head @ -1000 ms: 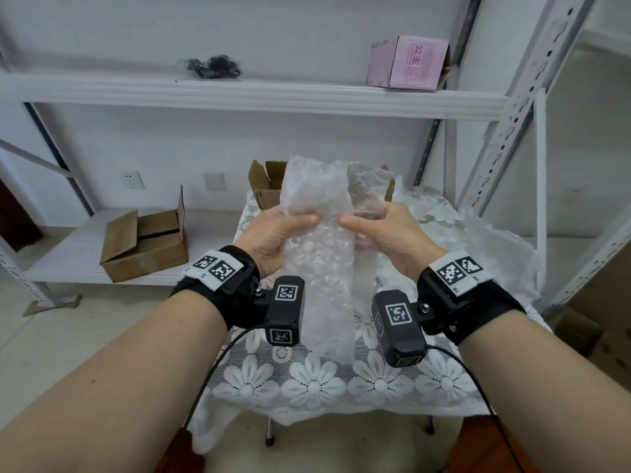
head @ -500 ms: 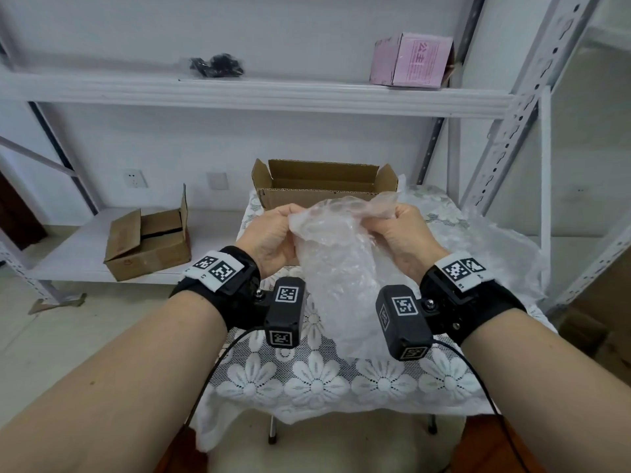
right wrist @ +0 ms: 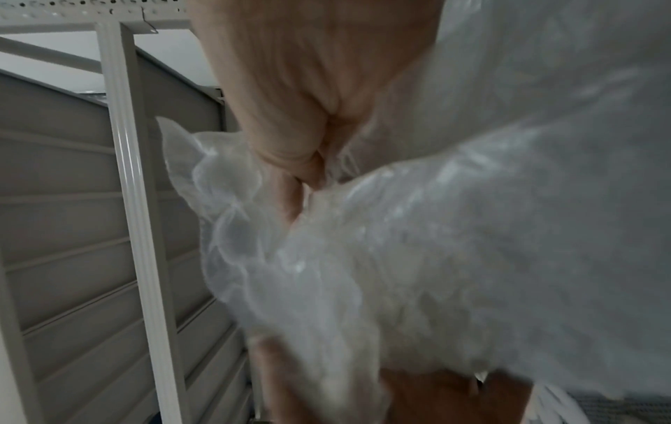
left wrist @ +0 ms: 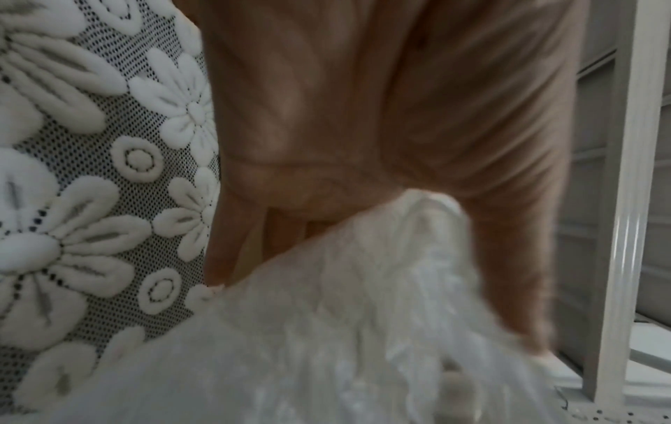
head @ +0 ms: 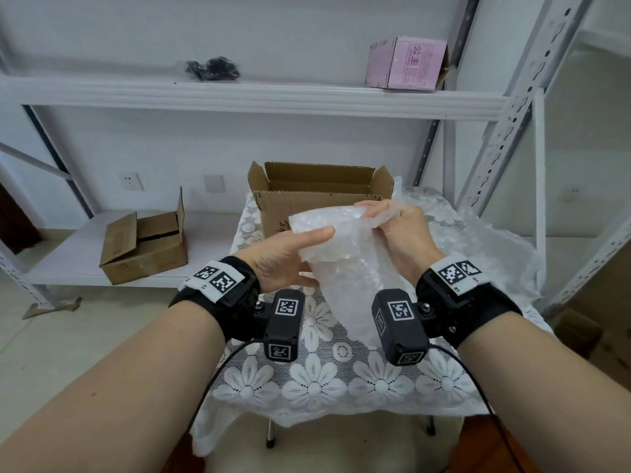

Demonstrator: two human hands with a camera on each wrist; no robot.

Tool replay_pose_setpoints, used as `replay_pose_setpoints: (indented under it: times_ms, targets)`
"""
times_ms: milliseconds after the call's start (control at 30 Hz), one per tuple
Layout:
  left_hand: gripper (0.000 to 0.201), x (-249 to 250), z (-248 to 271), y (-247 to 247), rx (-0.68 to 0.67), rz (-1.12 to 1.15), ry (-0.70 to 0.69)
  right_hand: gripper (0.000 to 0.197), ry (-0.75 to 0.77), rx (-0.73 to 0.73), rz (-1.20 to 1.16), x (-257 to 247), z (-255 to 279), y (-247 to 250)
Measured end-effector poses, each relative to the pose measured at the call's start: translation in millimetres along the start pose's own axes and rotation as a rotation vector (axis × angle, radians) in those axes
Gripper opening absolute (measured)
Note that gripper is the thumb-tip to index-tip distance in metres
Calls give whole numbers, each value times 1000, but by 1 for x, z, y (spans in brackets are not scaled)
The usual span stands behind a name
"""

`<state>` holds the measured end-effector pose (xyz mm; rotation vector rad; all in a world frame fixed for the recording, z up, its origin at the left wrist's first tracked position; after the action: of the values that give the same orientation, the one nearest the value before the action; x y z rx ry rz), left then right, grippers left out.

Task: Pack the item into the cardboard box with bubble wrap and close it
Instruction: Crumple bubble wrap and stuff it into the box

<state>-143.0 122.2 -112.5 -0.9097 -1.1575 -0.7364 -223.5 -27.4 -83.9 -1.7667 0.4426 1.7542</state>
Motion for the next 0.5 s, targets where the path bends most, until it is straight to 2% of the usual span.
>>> replay_pose_setpoints:
  times_ms: [67, 133, 267, 300, 367, 433, 467, 500]
  targets:
    - [60, 0, 0, 2, 78, -29, -15, 36, 10, -22, 33, -1, 3, -1]
    - [61, 1, -1, 5, 161, -21, -17, 37, 18, -10, 63, 1, 0, 1]
    - [92, 0, -1, 22, 371, 23, -22, 42, -27, 42, -25, 7, -5, 9]
    - [91, 0, -2, 26, 394, 25, -37, 42, -33, 33, -67, 5, -4, 9]
    - [65, 0, -2, 27, 391, 46, -63, 32, -27, 14, -103, -2, 1, 7]
    - [46, 0, -2, 27, 390, 25, -82, 17, 78, 40, 82, -14, 6, 3]
    - [43, 2, -2, 27, 399, -6, -106, 16, 162, 34, 268, -21, 8, -1]
    - [41, 4, -3, 27, 400, -36, -139, 28, 252, -2, 475, -24, 11, -8]
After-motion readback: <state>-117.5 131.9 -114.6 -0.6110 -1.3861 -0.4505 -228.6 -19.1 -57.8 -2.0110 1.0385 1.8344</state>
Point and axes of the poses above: each hand's wrist, its own z-axis away from the middle knuckle, its own y-axis out of the back of the hand, x = y × z, the point moved 5 cm from there along -z, towards the middle knuckle, and after that the axes turned 8 degrees about -y, right-handed, at the moved point
